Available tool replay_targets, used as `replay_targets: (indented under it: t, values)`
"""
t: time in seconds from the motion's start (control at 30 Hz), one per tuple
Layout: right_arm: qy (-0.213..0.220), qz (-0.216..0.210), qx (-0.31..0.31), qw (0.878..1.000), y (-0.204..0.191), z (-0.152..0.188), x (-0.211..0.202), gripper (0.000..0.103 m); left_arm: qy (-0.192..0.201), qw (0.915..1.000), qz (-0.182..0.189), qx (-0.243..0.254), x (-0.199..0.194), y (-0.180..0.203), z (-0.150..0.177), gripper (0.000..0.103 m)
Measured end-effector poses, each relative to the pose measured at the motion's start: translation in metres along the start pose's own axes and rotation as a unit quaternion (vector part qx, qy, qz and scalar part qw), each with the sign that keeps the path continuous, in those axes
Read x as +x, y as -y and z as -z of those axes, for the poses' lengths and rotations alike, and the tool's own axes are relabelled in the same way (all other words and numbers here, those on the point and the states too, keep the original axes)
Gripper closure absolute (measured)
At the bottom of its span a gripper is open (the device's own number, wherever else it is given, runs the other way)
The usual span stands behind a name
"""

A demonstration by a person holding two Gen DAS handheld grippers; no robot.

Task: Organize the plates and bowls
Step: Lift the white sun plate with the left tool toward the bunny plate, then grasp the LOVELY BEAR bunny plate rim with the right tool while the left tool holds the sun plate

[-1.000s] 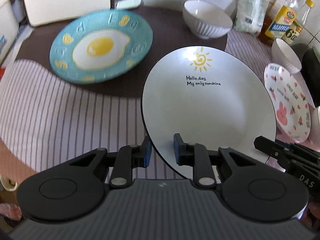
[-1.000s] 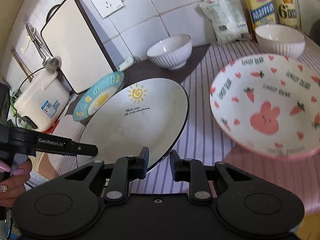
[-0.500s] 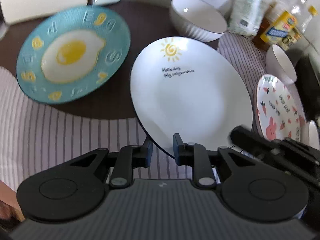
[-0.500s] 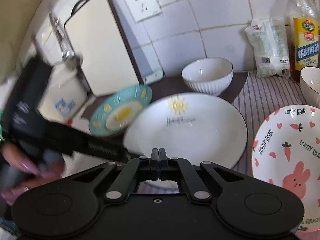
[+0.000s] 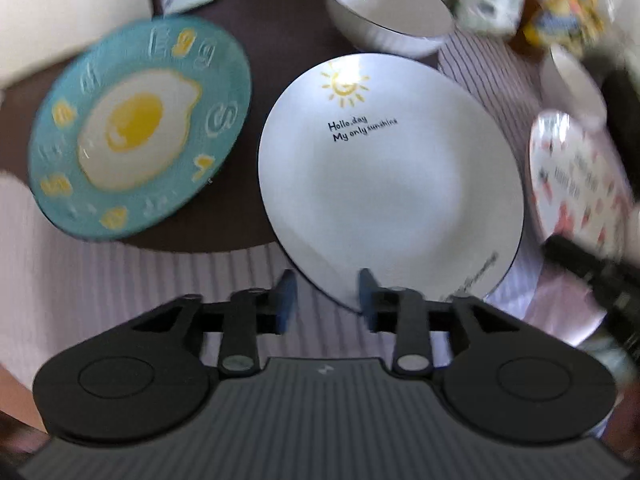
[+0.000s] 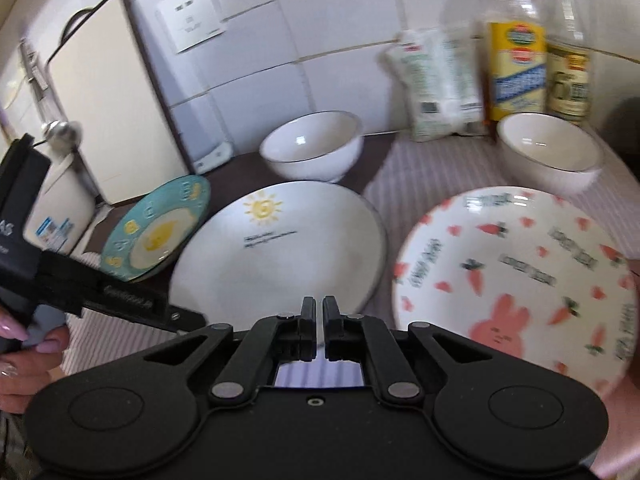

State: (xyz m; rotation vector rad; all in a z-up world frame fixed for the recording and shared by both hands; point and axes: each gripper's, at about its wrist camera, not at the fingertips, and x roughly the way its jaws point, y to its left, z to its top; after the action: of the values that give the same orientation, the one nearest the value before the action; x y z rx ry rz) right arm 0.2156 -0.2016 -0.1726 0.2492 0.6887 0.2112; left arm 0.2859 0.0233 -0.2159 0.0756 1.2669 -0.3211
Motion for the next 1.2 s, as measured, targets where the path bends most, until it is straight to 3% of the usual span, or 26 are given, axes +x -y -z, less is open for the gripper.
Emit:
replay_targets:
  t: [0.1,0.33,0.47,0.73,1.0,1.2]
  values:
    - [0.015,0.02,0.025,0.999,0.008,0.0,-0.022,0.092,-0.011,0.9992,0.012,0.035,-0.016,0.007,0.001,0.054]
    - [0.053,0.094,0.08,0.991,0.03,0.011,-0.071,0.062,0.008,0.9878,0.034,0.152,-0.049,0.037,-0.01,0.045]
    - [0.077,0.131,0.115,0.982,0.041,0.027,-0.09,0.051,0.028,0.9725,0.058,0.224,-0.056,0.066,-0.023,0.04]
    - [0.098,0.163,0.151,0.97,0.059,0.048,-0.095,0.037,0.058,0.9313,0.081,0.35,-0.048,0.135,-0.04,0.032]
    - [0.092,0.171,0.2,0.96,0.092,0.06,-0.064,0.034,0.059,0.9068,0.052,0.414,-0.007,0.192,-0.065,0.014]
    - [0.104,0.173,0.255,0.946,0.109,0.07,-0.04,0.034,0.044,0.8995,0.051,0.432,0.024,0.208,-0.087,0.01]
